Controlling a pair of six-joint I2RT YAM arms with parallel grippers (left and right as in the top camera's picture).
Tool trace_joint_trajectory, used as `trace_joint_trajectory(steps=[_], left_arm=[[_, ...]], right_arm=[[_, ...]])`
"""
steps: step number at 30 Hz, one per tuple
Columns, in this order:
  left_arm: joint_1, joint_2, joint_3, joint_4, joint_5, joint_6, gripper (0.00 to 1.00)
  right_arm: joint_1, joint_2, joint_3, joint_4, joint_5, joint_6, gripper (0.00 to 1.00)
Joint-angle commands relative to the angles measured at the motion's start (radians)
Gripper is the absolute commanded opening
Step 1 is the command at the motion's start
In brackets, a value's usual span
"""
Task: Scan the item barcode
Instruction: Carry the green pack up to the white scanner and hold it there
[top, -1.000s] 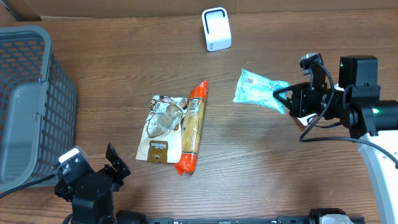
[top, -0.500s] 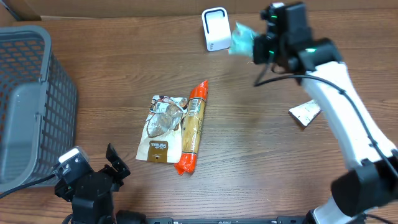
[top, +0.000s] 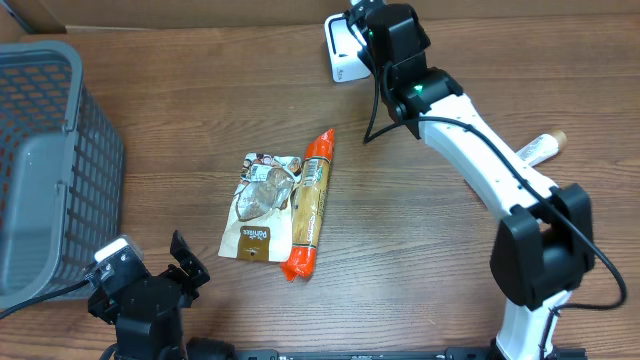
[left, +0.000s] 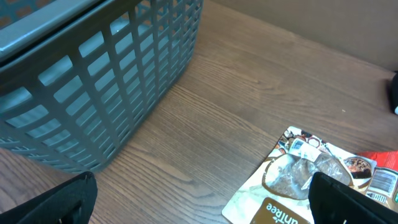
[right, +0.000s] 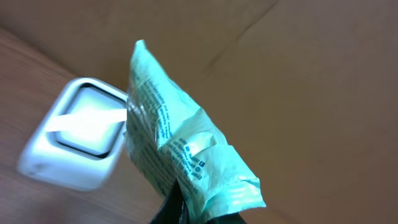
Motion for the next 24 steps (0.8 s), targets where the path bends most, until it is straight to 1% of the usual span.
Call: trace_joint_trajectory(steps=[1, 4, 8, 14, 16, 22, 24], left_arm=[[-0.004, -0.003, -0.002, 0.002, -0.017, -0.014, 1.00], [-0.004, -0.003, -0.002, 0.002, -0.017, -0.014, 0.99], [-0.004, -0.003, -0.002, 0.002, -0.017, -0.014, 1.00], [-0.004, -0.003, -0.002, 0.002, -0.017, -0.014, 1.00], [-0.004, -0.003, -0.002, 0.002, -0.017, -0.014, 0.99], [-0.004, -0.003, -0.002, 0.002, -0.017, -0.014, 0.99], [-0.004, -0.003, -0.002, 0.002, -0.017, -0.014, 1.00]], right_arm=[[0.007, 0.062, 0.028, 0.098, 0.122, -0.196, 0.04], [0.020, 0.108, 0.028, 0.183, 0.136, -0.321, 0.04], [0.038, 0.172, 0.028, 0.308, 0.154, -0.529, 0.04], [0.065, 0.230, 0.028, 0.423, 0.160, -0.745, 0.04], [0.067, 0.240, 0.028, 0.439, 0.147, -0.774, 0.04], [0.066, 0.262, 0.028, 0.471, 0.145, -0.776, 0.04], [0.066, 0.268, 0.028, 0.471, 0.145, -0.804, 0.04]])
